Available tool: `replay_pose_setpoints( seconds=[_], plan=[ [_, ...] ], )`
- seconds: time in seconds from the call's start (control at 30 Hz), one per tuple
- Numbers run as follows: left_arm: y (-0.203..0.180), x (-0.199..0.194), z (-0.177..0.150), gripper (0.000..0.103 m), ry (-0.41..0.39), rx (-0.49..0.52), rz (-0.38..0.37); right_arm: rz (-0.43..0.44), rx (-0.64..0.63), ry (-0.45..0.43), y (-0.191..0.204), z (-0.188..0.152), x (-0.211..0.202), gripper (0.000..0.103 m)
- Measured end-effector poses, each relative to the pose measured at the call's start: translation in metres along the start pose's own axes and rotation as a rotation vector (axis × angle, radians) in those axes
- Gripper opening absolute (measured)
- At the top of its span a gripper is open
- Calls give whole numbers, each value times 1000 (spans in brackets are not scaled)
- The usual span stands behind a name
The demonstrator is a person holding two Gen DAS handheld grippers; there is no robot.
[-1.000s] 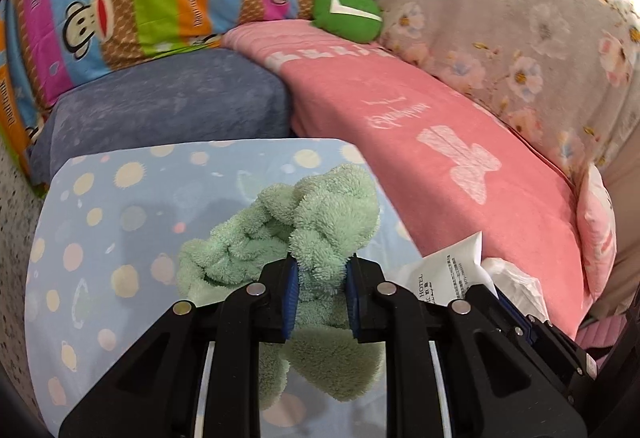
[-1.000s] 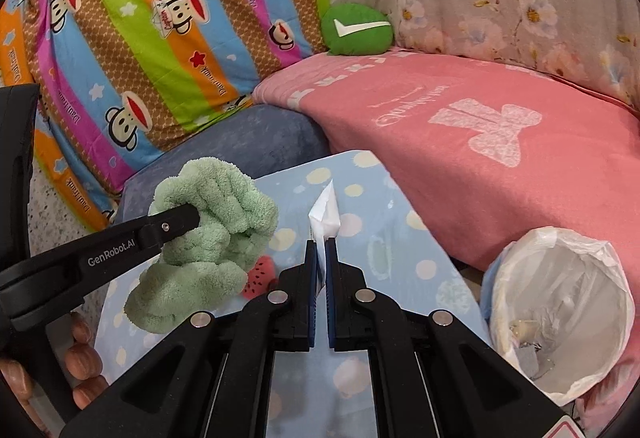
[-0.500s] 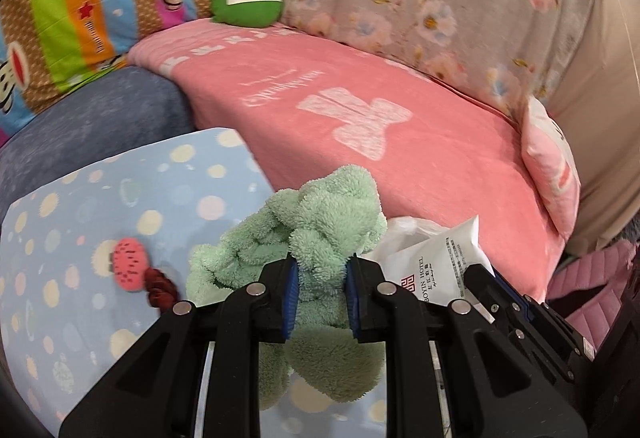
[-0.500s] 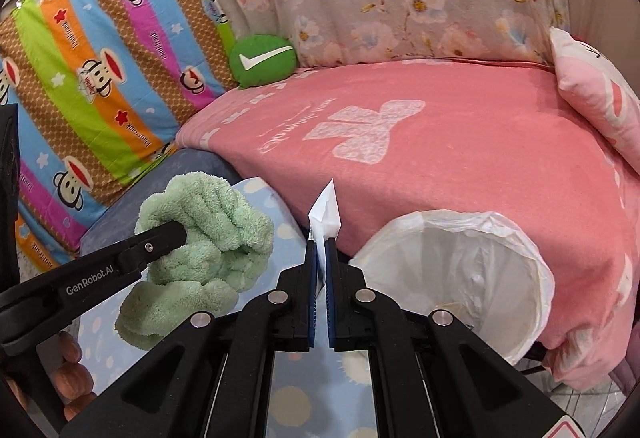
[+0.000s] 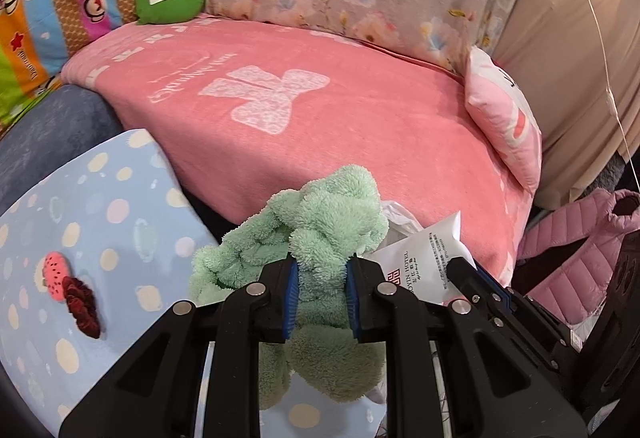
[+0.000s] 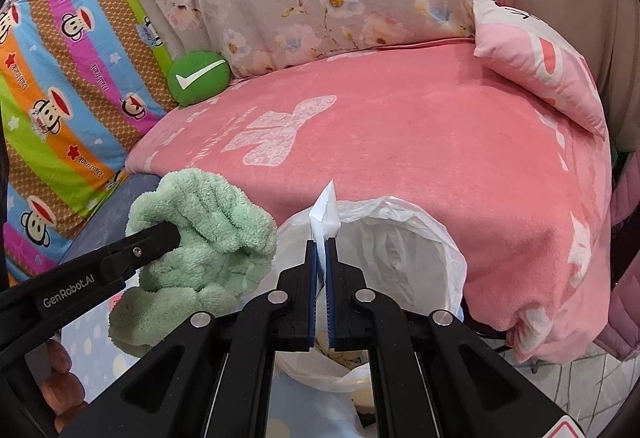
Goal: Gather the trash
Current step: 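Carry the green headband and white packet into the bin and open both grippers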
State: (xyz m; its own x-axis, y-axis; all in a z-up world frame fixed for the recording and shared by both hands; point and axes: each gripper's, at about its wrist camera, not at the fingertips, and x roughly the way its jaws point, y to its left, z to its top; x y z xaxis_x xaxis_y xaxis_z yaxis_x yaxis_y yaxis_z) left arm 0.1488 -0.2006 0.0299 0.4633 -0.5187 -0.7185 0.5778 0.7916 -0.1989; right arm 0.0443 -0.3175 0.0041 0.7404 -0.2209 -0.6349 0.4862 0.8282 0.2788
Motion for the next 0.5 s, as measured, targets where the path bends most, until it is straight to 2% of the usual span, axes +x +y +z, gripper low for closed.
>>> replay_pose_setpoints(
  seconds=[0.23, 0.33, 0.37, 0.4, 0.47, 0.5],
  plan=[
    [-18, 20, 0, 20, 22, 30, -20, -18, 19, 10, -16, 0, 6, 4],
    [-19, 26, 2, 25, 24, 24, -19, -21, 25, 15, -19, -1, 10, 4],
    [-19, 27, 2, 32, 17, 17, -14, -22, 27, 17, -19, -1, 11, 4],
    [-17, 26, 3, 44, 3, 11, -8, -22, 28, 19, -20, 0, 13, 4],
    [-14, 23, 4, 59, -28, 4, 16, -23, 26, 22, -20, 0, 15, 4],
    [-14, 22, 5, 59, -39, 5, 20, -22, 26, 24, -20, 0, 16, 4]
  ],
)
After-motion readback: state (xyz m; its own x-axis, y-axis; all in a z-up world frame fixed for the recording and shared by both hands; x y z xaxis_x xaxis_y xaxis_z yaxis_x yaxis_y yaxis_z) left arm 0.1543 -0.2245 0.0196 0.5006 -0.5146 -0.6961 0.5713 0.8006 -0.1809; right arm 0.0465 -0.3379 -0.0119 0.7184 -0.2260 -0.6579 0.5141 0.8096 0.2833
